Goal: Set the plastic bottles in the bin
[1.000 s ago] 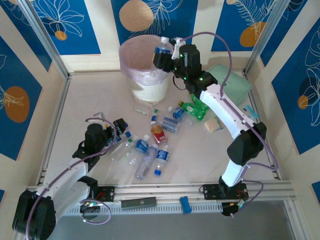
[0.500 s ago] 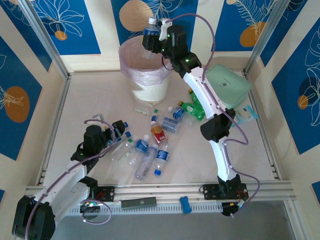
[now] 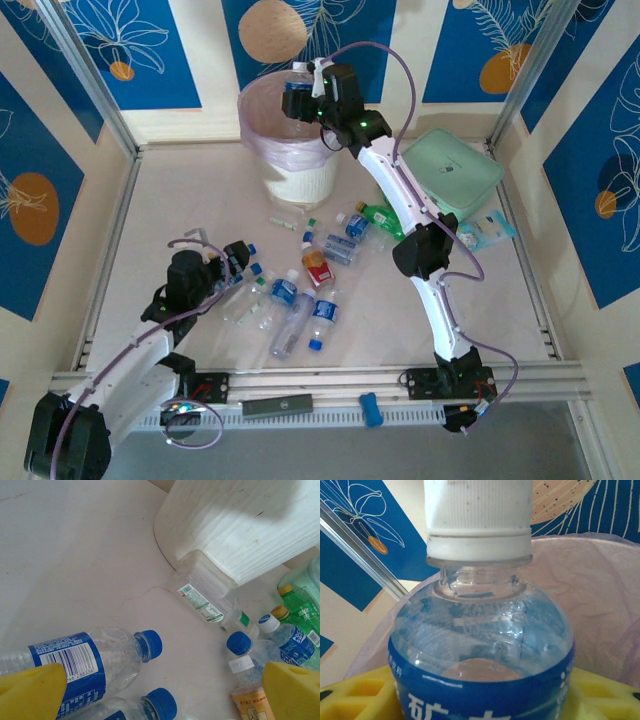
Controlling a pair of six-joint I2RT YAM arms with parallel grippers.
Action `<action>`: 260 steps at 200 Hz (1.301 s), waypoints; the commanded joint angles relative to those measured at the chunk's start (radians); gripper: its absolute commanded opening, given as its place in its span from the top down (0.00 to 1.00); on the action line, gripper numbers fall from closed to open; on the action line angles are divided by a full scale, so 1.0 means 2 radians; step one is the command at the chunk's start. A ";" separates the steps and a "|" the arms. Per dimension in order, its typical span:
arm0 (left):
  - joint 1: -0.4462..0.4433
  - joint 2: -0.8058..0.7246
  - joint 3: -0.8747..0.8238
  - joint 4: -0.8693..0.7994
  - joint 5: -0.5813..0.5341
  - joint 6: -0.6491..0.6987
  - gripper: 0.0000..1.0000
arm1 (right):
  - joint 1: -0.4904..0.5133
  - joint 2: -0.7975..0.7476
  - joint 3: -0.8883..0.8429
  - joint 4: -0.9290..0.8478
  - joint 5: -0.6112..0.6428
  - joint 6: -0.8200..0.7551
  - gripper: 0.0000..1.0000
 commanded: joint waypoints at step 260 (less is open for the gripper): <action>-0.021 0.064 0.077 -0.014 0.071 0.051 0.00 | -0.002 -0.284 -0.336 0.003 0.011 -0.093 0.04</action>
